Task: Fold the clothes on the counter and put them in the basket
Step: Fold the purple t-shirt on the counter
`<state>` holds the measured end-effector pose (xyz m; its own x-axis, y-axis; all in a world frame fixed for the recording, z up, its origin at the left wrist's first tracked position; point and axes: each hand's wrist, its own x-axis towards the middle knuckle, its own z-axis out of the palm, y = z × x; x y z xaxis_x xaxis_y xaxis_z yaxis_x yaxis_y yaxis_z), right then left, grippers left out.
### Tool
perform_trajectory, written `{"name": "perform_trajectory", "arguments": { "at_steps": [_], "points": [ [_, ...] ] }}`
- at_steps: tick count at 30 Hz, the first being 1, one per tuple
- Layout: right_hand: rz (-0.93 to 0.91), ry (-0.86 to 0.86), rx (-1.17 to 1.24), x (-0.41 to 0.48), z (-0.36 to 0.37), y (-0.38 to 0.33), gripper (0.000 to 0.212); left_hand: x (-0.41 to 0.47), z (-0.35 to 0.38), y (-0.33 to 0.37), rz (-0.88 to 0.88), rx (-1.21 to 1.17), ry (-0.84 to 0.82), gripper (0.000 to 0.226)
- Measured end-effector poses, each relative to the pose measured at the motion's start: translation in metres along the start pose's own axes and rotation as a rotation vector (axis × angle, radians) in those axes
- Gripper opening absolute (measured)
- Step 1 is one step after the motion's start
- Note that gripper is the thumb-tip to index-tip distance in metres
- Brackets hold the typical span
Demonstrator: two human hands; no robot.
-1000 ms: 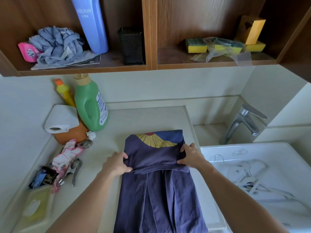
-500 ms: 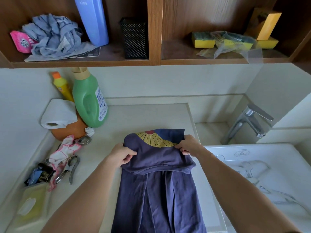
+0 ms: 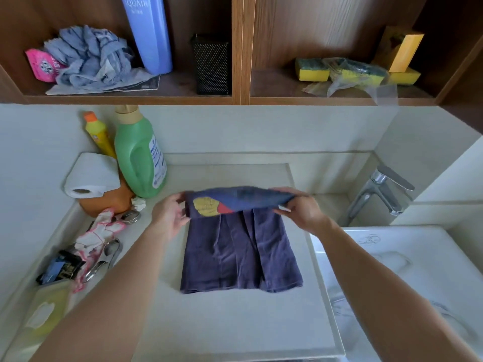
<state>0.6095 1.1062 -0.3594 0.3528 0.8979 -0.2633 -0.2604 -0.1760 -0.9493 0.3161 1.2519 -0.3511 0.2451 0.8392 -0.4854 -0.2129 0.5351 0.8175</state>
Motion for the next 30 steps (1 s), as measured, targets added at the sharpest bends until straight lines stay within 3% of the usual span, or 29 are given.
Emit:
{"name": "perform_trajectory", "arguments": {
  "at_steps": [2,5,6,9,14,18,21,24,26,28,30],
  "points": [
    [0.130,-0.074,0.074,-0.012,-0.010,0.013,0.047,-0.006,-0.007,-0.010,-0.117,0.021,0.046,0.021],
    [0.232,0.090,-0.039,-0.020,-0.009,0.040,0.023,-0.020,-0.012,-0.033,-0.176,0.310,-0.052,0.025],
    [0.226,0.193,-0.133,-0.019,-0.006,0.051,0.024,-0.023,-0.011,-0.042,-0.137,0.388,-0.083,0.025],
    [0.181,0.376,-0.424,-0.022,0.005,0.068,0.055,-0.016,-0.013,-0.064,0.054,0.559,-0.025,0.042],
    [-0.016,0.306,-0.684,-0.032,0.015,0.067,0.047,-0.002,-0.025,-0.073,0.204,0.752,0.027,0.070],
    [0.058,0.310,-0.905,-0.027,0.020,0.076,0.048,-0.004,-0.029,-0.083,0.151,0.897,0.026,0.067],
    [0.070,0.337,-1.033,-0.021,0.020,0.074,0.059,-0.003,-0.028,-0.077,0.161,0.919,0.037,0.070],
    [0.107,0.361,-0.868,-0.013,0.014,0.066,0.069,-0.002,-0.026,-0.071,0.174,0.863,0.094,0.064],
    [0.175,0.368,-0.670,-0.004,0.010,0.058,0.074,0.001,-0.022,-0.066,0.118,0.689,0.108,0.040],
    [0.255,0.352,-0.637,0.005,0.005,0.052,0.064,0.003,-0.018,-0.060,0.082,0.610,0.132,0.024],
    [0.307,0.301,-0.639,0.010,-0.001,0.051,0.041,0.007,-0.018,-0.057,-0.008,0.586,0.140,0.024]
  ]
}}
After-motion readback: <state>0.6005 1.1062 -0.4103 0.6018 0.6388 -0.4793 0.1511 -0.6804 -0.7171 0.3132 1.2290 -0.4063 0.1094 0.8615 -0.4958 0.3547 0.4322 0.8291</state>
